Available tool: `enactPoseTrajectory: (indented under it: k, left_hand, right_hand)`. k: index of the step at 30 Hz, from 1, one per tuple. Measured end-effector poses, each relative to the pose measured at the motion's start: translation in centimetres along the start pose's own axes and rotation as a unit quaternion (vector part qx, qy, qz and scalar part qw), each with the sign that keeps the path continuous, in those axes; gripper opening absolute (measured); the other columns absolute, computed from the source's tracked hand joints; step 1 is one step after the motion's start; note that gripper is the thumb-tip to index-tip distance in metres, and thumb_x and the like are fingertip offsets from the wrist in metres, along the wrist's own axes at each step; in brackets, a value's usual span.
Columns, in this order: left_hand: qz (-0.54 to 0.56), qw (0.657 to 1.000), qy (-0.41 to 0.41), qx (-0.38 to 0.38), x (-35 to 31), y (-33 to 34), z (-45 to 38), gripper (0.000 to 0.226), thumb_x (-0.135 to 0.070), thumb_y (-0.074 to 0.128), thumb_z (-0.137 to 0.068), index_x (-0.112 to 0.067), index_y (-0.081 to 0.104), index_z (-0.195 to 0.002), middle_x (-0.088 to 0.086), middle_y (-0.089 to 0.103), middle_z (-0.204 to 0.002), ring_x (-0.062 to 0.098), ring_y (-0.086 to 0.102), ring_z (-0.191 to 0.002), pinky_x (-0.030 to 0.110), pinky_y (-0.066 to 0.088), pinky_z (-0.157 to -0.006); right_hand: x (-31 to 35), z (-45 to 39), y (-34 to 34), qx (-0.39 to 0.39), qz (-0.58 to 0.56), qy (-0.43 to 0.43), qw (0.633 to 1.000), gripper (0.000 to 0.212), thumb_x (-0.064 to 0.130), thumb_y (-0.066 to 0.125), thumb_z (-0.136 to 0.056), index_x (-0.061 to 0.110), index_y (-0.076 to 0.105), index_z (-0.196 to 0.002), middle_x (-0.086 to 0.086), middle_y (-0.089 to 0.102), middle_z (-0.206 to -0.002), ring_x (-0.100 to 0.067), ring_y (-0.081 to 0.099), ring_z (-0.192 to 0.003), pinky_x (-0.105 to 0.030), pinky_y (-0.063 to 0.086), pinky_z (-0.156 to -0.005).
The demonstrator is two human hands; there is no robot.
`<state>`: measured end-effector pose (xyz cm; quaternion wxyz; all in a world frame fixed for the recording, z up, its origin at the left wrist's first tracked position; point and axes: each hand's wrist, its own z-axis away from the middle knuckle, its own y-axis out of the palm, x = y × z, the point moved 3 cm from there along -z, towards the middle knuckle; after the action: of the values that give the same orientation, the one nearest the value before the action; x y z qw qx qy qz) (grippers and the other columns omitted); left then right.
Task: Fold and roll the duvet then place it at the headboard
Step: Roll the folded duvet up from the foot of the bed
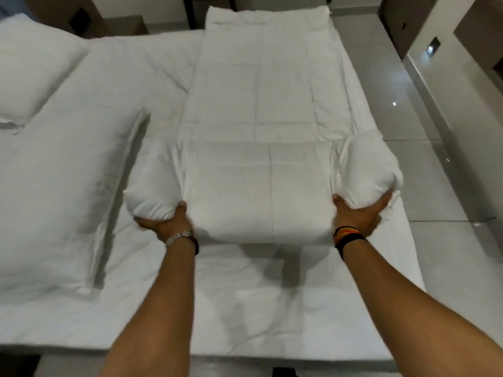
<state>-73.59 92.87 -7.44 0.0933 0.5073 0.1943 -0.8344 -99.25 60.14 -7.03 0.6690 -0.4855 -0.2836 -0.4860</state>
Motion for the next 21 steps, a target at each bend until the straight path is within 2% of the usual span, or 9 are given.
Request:
enactPoseTrajectory:
  k: [4, 7, 10, 12, 16, 19, 21]
  left_hand:
    - [0.048, 0.999, 0.0, 0.012, -2.4, -5.8, 4.9, 0.125, -0.026, 0.092, -0.072, -0.042, 0.007, -0.162, 0.014, 0.055, -0.146, 0.029, 0.06, -0.124, 0.027, 0.037, -0.095]
    - [0.038, 0.999, -0.008, 0.026, -3.7, -11.0, 8.3, 0.123, -0.026, 0.089, -0.077, -0.044, 0.001, -0.162, 0.02, 0.056, -0.143, 0.034, 0.06, -0.125, 0.041, 0.043, -0.105]
    - [0.004, 1.0, -0.014, 0.024, -2.7, -18.6, 11.6, 0.123, -0.024, 0.087, -0.079, -0.044, -0.001, -0.162, 0.023, 0.055, -0.142, 0.039, 0.059, -0.126, 0.05, 0.044, -0.106]
    - [-0.014, 0.999, -0.026, 0.023, -1.3, -25.3, 14.0, 0.123, -0.023, 0.088, -0.079, -0.048, -0.001, -0.161, 0.025, 0.053, -0.143, 0.043, 0.057, -0.126, 0.056, 0.044, -0.105]
    - [-0.055, 0.998, -0.033, 0.022, 0.9, -33.3, 16.4, 0.121, -0.019, 0.082, -0.08, -0.058, -0.006, -0.154, 0.027, 0.053, -0.139, 0.048, 0.058, -0.121, 0.062, 0.045, -0.101]
    - [-0.051, 0.997, -0.038, 0.051, 0.0, -34.2, 16.6, 0.126, -0.017, 0.08, -0.081, -0.054, -0.015, -0.155, 0.025, 0.047, -0.147, 0.047, 0.055, -0.127, 0.063, 0.042, -0.105]
    - [-0.016, 0.996, -0.023, 0.084, -1.6, -33.0, 16.3, 0.128, -0.022, 0.082, -0.082, -0.048, -0.018, -0.158, 0.021, 0.041, -0.155, 0.043, 0.051, -0.134, 0.059, 0.039, -0.111]
  right_hand:
    - [1.6, 4.1, -5.6, 0.011, -0.003, -0.048, 0.999, 0.126, 0.037, 0.095, -0.072, 0.047, 0.011, -0.165, -0.02, 0.049, -0.155, -0.04, 0.049, -0.142, -0.05, 0.037, -0.12]
    - [2.9, 8.2, -10.3, 0.013, -0.01, -0.082, 0.996, 0.122, 0.036, 0.095, -0.071, 0.046, 0.016, -0.163, -0.019, 0.052, -0.151, -0.041, 0.051, -0.138, -0.05, 0.04, -0.116]
    - [0.9, 13.7, -15.9, 0.014, 0.012, -0.1, 0.995, 0.119, 0.033, 0.095, -0.072, 0.041, 0.019, -0.163, -0.021, 0.052, -0.15, -0.043, 0.051, -0.136, -0.051, 0.041, -0.112]
    - [-2.5, 18.0, -20.6, 0.015, 0.033, -0.083, 0.996, 0.118, 0.032, 0.094, -0.073, 0.041, 0.018, -0.163, -0.024, 0.051, -0.149, -0.045, 0.051, -0.135, -0.053, 0.042, -0.111]
    - [-7.4, 23.0, -25.9, 0.021, 0.062, -0.006, 0.998, 0.123, 0.033, 0.095, -0.075, 0.04, 0.011, -0.165, -0.029, 0.037, -0.157, -0.05, 0.049, -0.136, -0.059, 0.043, -0.111]
    - [-5.7, 23.7, -26.4, 0.042, 0.045, -0.001, 0.998, 0.126, 0.03, 0.093, -0.078, 0.038, 0.006, -0.167, -0.028, 0.024, -0.165, -0.05, 0.045, -0.141, -0.06, 0.038, -0.114]
    - [-2.8, 23.1, -25.6, 0.072, 0.006, -0.036, 0.997, 0.127, 0.037, 0.091, -0.081, 0.035, 0.0, -0.169, -0.022, 0.018, -0.171, -0.044, 0.039, -0.149, -0.056, 0.033, -0.119]
